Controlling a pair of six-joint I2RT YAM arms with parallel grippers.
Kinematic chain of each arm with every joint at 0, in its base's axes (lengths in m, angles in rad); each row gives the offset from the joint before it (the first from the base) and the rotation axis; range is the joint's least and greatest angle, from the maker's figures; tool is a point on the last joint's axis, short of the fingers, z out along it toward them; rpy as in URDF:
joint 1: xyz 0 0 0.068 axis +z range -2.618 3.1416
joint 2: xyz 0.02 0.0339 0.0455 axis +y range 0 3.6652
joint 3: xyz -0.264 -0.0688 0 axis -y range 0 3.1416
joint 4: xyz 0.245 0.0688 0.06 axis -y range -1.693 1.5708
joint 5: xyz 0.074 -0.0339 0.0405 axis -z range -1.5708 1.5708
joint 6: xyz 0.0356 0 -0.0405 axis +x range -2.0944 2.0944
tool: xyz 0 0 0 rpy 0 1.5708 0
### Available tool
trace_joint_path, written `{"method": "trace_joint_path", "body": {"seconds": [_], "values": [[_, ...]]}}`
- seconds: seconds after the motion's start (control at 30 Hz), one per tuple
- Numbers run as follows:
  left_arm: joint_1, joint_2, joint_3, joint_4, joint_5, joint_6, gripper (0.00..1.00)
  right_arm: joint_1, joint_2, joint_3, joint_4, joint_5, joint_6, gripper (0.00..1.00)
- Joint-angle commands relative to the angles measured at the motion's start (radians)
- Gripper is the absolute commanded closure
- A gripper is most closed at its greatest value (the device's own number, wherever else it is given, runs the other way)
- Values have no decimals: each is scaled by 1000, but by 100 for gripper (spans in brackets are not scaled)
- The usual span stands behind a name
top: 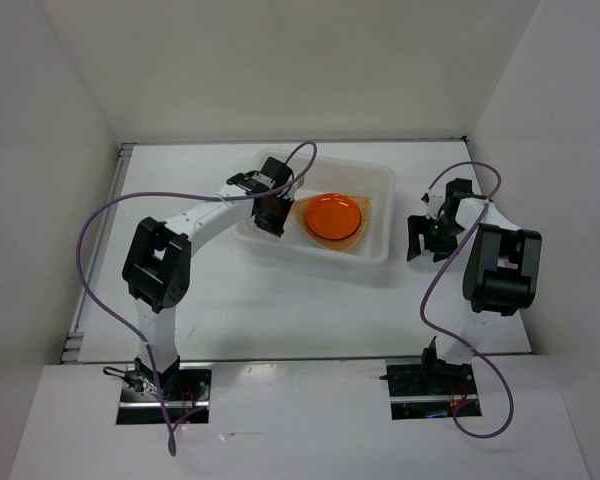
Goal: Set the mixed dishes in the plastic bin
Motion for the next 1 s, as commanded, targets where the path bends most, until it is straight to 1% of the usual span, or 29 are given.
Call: {"method": "trace_joint_path", "body": {"seconds": [0.0,0.13,0.17,0.43,0.5,0.53,0.6,0.67,0.73,0.8,0.87,0.9,0.97], "values": [[1,29,66,1,-21,8,92,-6,3,24,1,12,2,17],[1,29,66,1,-21,-3,85,-6,3,24,1,12,2,17],[1,14,66,1,-21,-3,85,-6,3,24,1,12,2,17],[1,-92,35,57,-21,-3,72,-6,3,24,1,12,2,17],[1,-106,35,66,-21,-3,72,-6,3,24,1,12,2,17],[1,-115,24,66,-21,-3,70,-6,3,24,1,12,2,17],[1,-115,24,66,-21,-3,69,-6,3,24,1,12,2,17],[1,-126,24,66,-41,-3,69,-6,3,24,1,12,2,17],[1,-170,24,76,-65,-12,69,-6,3,24,1,12,2,17],[1,-224,-21,123,-116,-23,69,-6,3,24,1,12,2,17],[1,-325,-57,175,-153,-32,69,-6,3,24,1,12,2,17],[1,-407,-99,197,-195,-41,69,-6,3,24,1,12,2,17],[1,-503,-153,276,-225,-42,69,-6,-9,24,1,1,2,17]]}}
